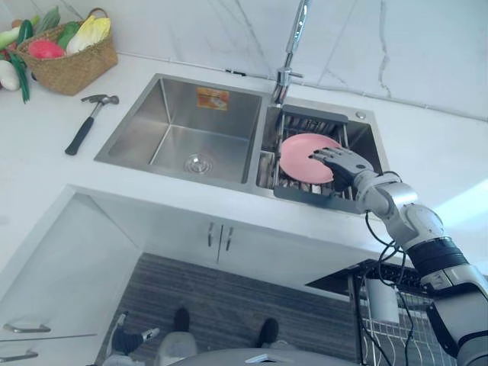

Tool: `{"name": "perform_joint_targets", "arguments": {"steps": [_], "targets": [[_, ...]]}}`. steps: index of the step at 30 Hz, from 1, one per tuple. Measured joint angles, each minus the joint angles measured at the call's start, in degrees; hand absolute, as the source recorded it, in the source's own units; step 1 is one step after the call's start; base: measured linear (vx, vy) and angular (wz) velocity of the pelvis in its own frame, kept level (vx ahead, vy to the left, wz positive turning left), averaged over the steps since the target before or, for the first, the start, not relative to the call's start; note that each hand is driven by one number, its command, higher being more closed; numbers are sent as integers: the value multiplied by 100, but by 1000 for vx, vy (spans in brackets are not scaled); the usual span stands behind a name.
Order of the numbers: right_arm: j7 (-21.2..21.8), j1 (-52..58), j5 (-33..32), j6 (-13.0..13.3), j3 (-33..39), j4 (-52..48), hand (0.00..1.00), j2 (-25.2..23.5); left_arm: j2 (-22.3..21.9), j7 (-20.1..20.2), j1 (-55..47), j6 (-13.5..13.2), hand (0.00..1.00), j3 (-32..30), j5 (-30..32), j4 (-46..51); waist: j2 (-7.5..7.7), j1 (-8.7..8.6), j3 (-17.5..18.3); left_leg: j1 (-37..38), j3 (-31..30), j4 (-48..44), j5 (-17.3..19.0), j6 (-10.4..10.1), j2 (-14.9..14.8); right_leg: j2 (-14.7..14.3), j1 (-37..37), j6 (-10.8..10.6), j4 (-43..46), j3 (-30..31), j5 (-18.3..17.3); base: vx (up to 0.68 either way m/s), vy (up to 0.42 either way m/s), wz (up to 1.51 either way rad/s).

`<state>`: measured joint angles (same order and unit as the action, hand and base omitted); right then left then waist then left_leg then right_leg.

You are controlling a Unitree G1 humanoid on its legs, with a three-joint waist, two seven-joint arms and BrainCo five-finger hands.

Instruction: Walk over to the sink, pick up the cup, carry it to the dishwasher, place the cup inside the dishwasher, then close the dishwasher door

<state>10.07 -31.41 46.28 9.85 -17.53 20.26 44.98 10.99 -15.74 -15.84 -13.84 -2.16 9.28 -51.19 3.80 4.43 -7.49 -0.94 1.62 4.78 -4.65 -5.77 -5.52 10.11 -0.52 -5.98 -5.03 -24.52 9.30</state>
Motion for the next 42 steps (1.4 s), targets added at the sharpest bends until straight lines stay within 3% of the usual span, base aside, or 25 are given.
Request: {"name": "perform_joint_targets", "arguments": {"steps": [4, 19, 32, 42], "targets": [[196, -325, 0, -24, -197, 363, 0, 32, -28, 6, -27, 15, 0, -6, -4, 0, -10, -5, -6, -11, 9, 0, 4, 4, -1, 0, -8, 10, -1, 15, -8, -20, -1, -2], [225, -573, -80, -104, -200, 809, 0, 63, -86, 59, -65, 23, 0, -8, -16, 44, -80, 24, -113, -14, 3, -33, -28, 21, 56, 55, -50, -21, 36, 8, 76, 28, 3, 1], [-90, -864, 147, -115, -209, 1009, 0, 70, -90, 104, -68, 16, 0, 2, -38, 52, -166, 21, -387, -125, 13, -2, -30, 3, 78, 83, -167, -36, 3, 23, 54, -21, 2, 0], [-319, -1392, 368, -265, -313, 1249, 0, 91, -93, 104, -38, -54, 0, 3, -259, 116, -197, 49, -787, -314, 5, -35, -81, 65, 92, 103, -353, -27, 38, 10, 159, 18, 1, 1]]}}
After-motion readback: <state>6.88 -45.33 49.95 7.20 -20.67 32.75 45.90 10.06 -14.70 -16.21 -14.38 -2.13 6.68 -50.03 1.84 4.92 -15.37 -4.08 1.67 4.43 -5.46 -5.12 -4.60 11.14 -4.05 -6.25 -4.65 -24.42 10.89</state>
